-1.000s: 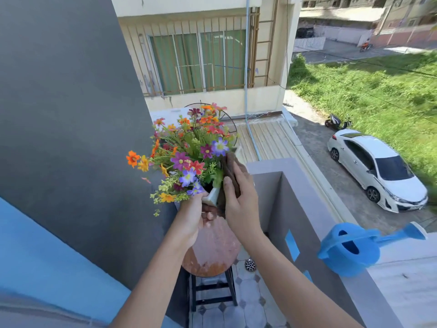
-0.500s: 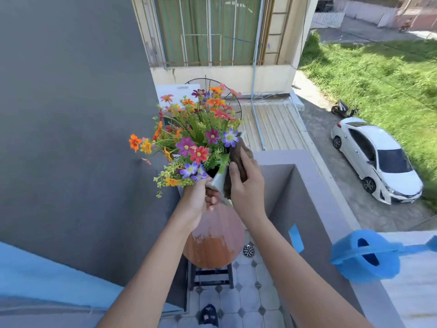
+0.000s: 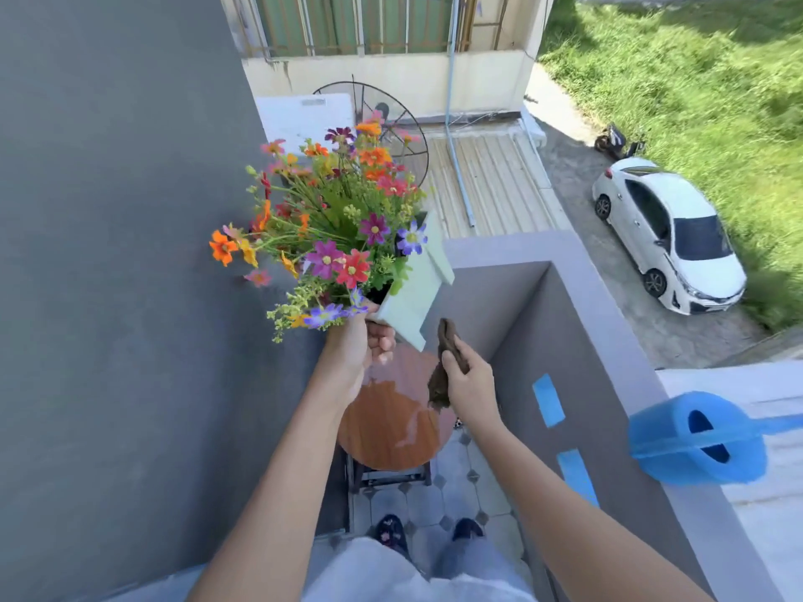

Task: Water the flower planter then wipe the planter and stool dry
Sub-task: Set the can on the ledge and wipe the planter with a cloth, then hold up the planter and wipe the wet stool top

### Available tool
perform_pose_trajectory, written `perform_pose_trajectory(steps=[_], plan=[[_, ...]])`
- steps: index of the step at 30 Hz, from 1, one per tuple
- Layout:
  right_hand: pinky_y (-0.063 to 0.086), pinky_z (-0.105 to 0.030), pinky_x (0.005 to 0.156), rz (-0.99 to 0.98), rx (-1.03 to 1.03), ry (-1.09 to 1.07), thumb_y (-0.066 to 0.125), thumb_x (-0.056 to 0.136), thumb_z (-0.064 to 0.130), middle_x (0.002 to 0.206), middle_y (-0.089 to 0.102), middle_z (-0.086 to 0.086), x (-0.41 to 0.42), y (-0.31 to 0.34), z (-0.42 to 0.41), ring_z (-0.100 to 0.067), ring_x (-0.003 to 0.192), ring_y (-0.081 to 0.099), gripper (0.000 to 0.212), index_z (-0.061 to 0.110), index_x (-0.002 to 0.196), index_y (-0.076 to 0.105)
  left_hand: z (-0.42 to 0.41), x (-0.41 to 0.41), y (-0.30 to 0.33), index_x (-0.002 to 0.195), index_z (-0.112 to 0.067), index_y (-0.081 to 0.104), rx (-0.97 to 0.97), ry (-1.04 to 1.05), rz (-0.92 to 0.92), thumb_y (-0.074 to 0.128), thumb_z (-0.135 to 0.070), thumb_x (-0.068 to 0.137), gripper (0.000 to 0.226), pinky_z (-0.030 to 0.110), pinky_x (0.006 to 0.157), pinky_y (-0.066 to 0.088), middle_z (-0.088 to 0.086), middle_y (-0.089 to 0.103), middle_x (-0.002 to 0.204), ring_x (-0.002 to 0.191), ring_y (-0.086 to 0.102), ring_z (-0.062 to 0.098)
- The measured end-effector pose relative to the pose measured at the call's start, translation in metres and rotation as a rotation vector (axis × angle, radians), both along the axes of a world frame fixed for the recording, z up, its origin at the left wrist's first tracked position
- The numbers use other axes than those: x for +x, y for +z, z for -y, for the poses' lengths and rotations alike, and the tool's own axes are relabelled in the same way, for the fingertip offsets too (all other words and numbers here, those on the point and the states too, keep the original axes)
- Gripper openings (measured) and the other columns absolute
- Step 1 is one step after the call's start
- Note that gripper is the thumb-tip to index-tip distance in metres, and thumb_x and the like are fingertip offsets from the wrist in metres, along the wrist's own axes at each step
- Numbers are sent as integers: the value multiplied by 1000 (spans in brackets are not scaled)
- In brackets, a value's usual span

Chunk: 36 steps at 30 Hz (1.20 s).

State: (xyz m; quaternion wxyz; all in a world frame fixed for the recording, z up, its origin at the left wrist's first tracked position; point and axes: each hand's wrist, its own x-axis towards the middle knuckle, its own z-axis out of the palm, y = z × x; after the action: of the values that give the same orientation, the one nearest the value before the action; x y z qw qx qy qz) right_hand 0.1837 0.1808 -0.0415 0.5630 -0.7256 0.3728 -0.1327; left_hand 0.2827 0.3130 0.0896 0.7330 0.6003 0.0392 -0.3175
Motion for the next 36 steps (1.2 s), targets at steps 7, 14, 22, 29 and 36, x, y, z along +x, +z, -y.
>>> perform_pose_trajectory(steps=[7,14,22,29,36], plan=[[41,-24,86,-163,-78,255,50,103,32,116,64,-5,13,-94,-37,-13,102,55,39,23,139,59,21,30,-44,69,-12,48,50,42,-37,33,-8,95,29,18,38,28,9,44,60,39,41,11],[50,-39,61,-92,-328,657,52,102,24,95,49,-8,30,-169,-100,-27,84,53,37,19,138,60,27,59,-78,73,-10,45,72,56,-25,28,-9,96,29,17,37,26,7,38,64,38,38,11],[54,-44,57,-177,-582,939,61,94,18,106,54,-16,19,-218,-65,-37,100,53,40,19,135,62,23,74,-96,83,-7,48,145,78,30,32,-8,96,20,21,38,30,11,44,64,42,42,14],[52,-40,79,-394,-557,427,61,93,16,110,56,-17,58,-214,79,-39,102,57,36,14,127,69,29,83,-87,80,-8,49,124,76,16,35,-10,95,21,23,39,28,11,43,64,43,40,14],[53,-38,84,-295,-523,515,64,87,11,107,60,-10,58,-208,47,-30,97,59,28,11,113,74,37,91,-81,73,-8,49,112,82,8,35,-8,94,26,23,39,27,11,44,64,43,40,14]])
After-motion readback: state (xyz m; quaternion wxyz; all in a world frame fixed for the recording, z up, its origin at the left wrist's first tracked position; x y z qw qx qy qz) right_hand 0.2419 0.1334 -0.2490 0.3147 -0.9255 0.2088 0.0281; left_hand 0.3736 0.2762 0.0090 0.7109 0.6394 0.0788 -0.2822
